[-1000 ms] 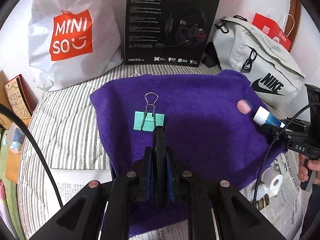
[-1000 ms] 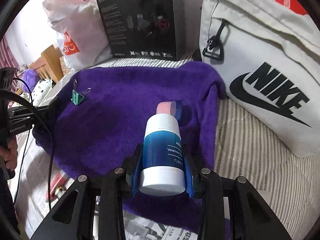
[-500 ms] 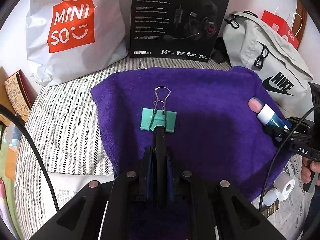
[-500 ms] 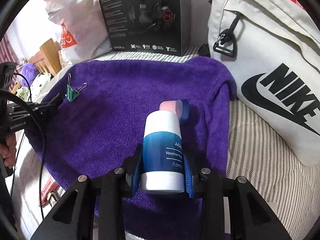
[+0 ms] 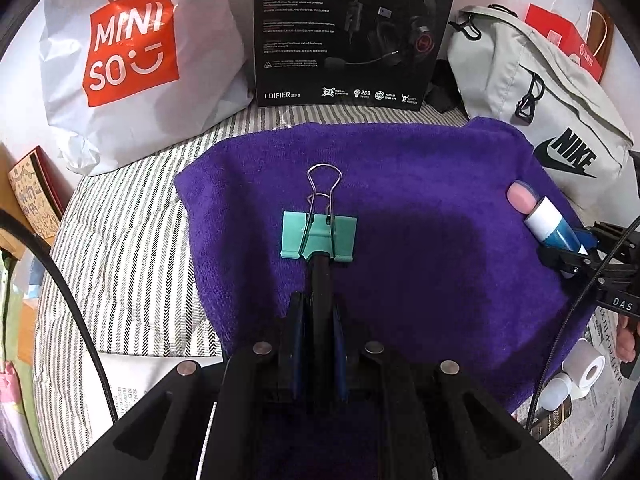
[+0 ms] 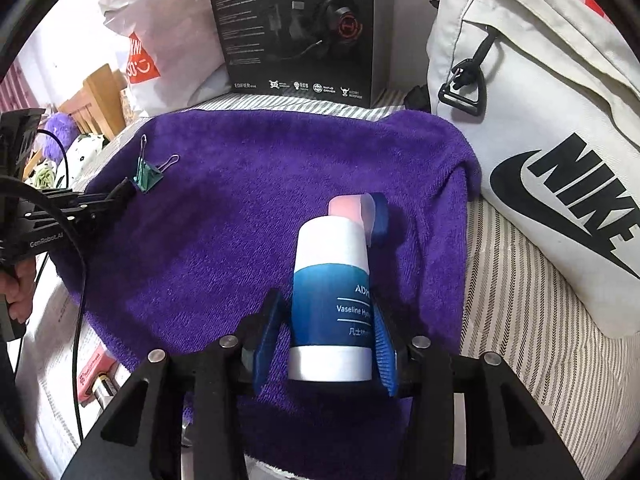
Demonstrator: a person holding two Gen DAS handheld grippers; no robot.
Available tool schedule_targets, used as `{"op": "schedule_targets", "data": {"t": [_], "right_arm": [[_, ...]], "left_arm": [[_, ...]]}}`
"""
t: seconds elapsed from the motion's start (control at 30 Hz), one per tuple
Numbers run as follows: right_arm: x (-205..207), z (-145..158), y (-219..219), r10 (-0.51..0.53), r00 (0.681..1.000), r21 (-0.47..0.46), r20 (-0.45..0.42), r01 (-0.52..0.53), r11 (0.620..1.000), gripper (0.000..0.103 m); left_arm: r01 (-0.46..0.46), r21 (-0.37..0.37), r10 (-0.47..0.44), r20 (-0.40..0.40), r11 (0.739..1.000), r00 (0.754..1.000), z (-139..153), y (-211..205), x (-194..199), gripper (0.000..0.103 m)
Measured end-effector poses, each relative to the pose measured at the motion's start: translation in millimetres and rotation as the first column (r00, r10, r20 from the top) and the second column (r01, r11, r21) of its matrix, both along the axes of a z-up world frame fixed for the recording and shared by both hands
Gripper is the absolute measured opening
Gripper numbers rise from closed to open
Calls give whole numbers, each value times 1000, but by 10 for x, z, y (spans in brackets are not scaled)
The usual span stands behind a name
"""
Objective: Organize rigid objects
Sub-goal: 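Set the Vaseline bottle upright on the towel and open the right tool, then lower the black tube onto the towel beside the clip and open the left tool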
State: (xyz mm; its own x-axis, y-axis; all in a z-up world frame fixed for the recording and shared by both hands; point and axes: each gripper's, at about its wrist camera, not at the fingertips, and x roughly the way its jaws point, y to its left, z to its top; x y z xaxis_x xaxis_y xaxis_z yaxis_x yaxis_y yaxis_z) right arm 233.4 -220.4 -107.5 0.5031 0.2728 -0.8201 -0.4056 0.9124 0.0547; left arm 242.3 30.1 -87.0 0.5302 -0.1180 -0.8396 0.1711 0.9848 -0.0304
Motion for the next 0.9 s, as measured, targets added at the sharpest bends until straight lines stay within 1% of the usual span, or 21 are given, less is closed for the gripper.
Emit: {"op": "schedule_targets", "data": {"t": [0.17,0.2,0.23,0.33,0.37,0.43,0.5,0.67,0.9], "right_arm": [[-77,33,-11,1,1000,-34,13,0,999,46],[-93,44,-26,-1,1000,-36,16,2,999,49],[-109,59,-46,-6,1000,-35,16,7,999,51],[-156,111,-102,-10,1000,-16,16,11,1000,51],[-176,129,-114,-14,1000,-18,20,14,1000,51],[-217,161,-132,-20,999,-29,29,21,999,52],[-263,192,-157,-22,999,-21,32,23,1000,52],[-395,256,-211,-28,999,-4,39,28,1000,52],[-626,339,-279,-33,998,11,53,32,999,53]], "left_arm": [[3,24,-3,-10,1000,1000,-30,-37,4,13],[3,26,-3,-12,1000,1000,-29,-40,3,13],[-1,25,2,-20,1000,1000,-25,-41,3,13],[-8,23,8,-38,1000,999,-16,-49,-11,15],[-8,22,9,-43,1000,999,-13,-52,-20,17],[-3,12,4,-59,1000,998,-7,-59,-40,23],[2,4,-1,-70,1000,998,0,-75,-78,31],[-3,44,7,-86,999,996,27,-112,-194,31],[7,60,-3,-57,998,998,208,-158,-417,32]]}}
